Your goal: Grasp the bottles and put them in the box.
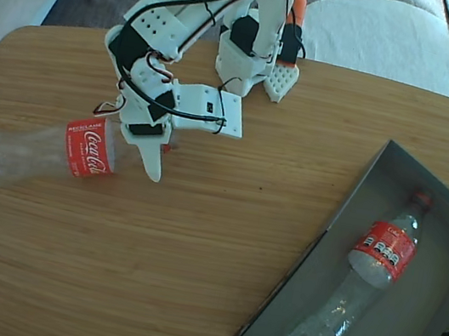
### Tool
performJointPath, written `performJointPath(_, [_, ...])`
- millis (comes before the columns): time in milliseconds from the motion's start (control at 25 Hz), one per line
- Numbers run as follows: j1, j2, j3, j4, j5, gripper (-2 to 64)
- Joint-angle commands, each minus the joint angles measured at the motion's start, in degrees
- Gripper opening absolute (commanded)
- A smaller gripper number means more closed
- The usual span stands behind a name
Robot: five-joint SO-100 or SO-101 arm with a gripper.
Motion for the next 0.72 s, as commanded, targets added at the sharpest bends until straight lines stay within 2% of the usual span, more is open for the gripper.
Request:
performJointPath(0, [0.00, 0.70, -2.11, -0.18, 0.00, 34.5])
performJointPath(120, [0.00, 0.88, -2.02, -0.18, 0.18, 29.0])
performJointPath(680, [0.00, 1.05, -1.58, -0.18, 0.00, 28.2])
